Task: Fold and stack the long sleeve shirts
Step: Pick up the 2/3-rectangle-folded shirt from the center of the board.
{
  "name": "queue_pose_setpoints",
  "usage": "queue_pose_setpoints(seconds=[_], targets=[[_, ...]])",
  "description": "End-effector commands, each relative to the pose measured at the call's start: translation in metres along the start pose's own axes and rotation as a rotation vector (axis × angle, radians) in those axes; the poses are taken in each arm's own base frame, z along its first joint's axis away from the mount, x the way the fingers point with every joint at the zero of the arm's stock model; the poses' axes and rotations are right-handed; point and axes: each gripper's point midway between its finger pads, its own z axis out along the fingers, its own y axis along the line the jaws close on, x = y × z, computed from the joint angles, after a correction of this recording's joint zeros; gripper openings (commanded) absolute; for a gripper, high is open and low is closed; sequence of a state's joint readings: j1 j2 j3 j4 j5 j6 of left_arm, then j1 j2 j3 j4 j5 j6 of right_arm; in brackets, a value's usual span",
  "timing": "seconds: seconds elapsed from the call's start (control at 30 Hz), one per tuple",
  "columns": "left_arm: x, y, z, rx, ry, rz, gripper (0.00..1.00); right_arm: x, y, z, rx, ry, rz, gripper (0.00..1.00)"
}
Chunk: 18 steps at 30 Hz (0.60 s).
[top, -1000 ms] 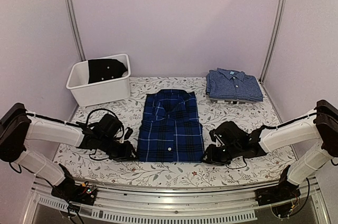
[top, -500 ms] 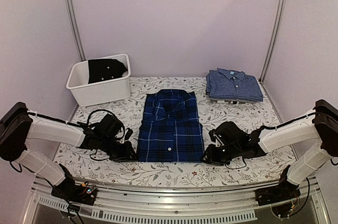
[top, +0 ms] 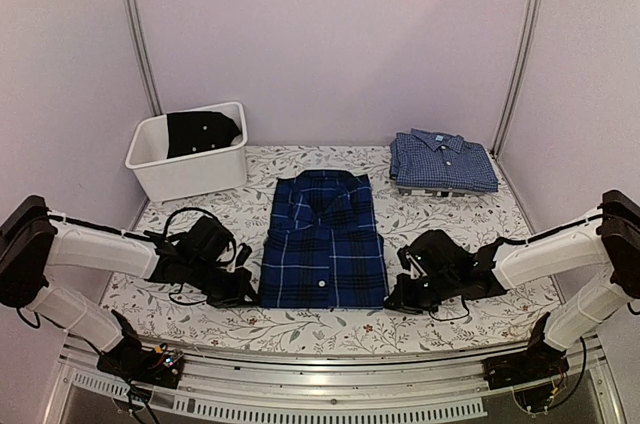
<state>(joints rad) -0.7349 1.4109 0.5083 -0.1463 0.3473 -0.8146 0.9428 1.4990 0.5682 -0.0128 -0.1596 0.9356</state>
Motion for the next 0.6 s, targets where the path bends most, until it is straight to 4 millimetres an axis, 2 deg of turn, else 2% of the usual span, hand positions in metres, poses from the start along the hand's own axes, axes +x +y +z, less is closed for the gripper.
queue_pose_setpoints(seconds=[0.0, 0.2, 0.33, 0.47, 0.57], targets=[[0.002, -0.015, -0.013, 0.012, -0.018, 0.023, 0.00, 0.000, 0.004, -0.016, 0.000, -0.031, -0.017, 0.00], [0.012, -0.029, -0.031, 0.000, -0.051, 0.043, 0.00, 0.010, 0.026, -0.032, -0.011, -0.047, -0.071, 0.00], [0.016, -0.044, -0.055, 0.008, -0.095, 0.055, 0.00, 0.009, 0.049, -0.055, -0.029, -0.086, -0.095, 0.00], [0.006, -0.066, -0.087, 0.047, -0.163, 0.064, 0.00, -0.019, 0.081, -0.095, -0.078, -0.203, -0.097, 0.00], [-0.015, -0.086, -0.106, 0.045, -0.207, 0.098, 0.00, -0.043, 0.108, -0.116, -0.123, -0.257, -0.105, 0.00]])
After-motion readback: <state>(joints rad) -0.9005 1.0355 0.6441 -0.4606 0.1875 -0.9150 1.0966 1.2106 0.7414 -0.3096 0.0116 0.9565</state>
